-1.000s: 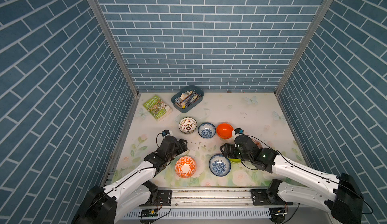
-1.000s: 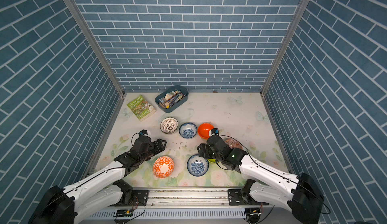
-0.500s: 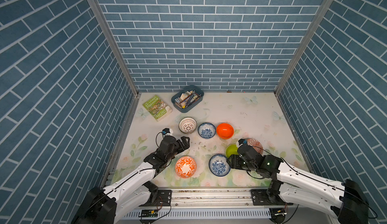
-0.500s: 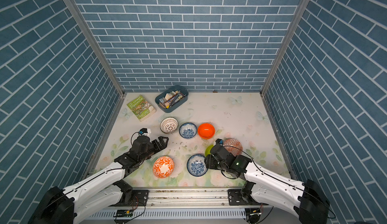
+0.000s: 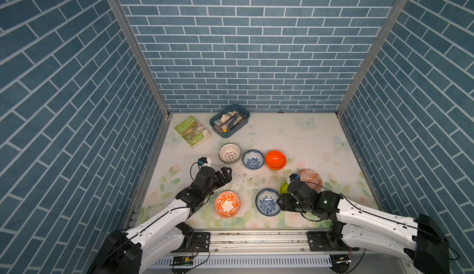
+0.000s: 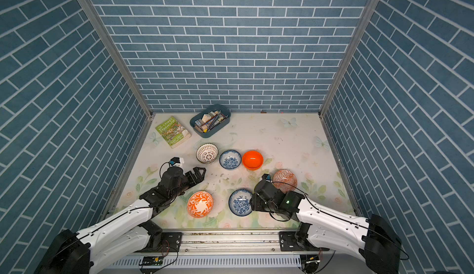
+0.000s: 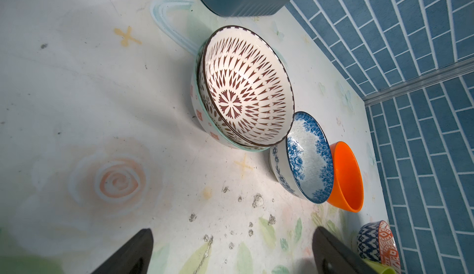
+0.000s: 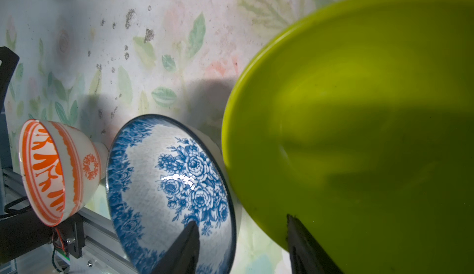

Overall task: Stack the bowls
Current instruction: Pick up the bowl from the center of the board.

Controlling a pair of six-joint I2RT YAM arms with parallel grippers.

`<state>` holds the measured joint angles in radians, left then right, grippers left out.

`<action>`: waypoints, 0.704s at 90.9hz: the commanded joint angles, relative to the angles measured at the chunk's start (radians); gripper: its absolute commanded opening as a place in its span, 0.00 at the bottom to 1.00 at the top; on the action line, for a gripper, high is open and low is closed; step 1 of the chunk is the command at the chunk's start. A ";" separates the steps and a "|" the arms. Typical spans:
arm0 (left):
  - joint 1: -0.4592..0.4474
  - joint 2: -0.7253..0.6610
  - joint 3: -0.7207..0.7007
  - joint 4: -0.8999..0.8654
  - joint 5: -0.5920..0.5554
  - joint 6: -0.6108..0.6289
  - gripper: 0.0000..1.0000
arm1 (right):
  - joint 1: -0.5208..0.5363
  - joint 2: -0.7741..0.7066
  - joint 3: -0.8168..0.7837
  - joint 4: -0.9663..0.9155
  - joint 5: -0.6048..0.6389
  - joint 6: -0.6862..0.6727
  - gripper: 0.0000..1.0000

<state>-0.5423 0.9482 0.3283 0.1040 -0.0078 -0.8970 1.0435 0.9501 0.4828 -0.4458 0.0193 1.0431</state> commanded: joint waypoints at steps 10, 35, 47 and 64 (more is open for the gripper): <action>-0.005 -0.001 -0.014 0.010 -0.018 0.014 1.00 | 0.007 -0.015 0.066 -0.120 0.080 -0.013 0.61; -0.005 -0.011 -0.021 0.012 -0.021 0.011 1.00 | 0.012 -0.002 0.110 -0.121 0.058 -0.011 0.61; -0.005 -0.027 -0.026 0.010 -0.023 0.009 1.00 | 0.040 0.009 0.125 -0.121 0.048 0.015 0.61; -0.005 -0.056 -0.038 0.005 -0.030 0.007 1.00 | 0.093 0.040 0.145 -0.146 0.054 0.058 0.61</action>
<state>-0.5423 0.9138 0.3050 0.1081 -0.0219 -0.8974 1.1076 0.9730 0.6014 -0.5472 0.0639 1.0523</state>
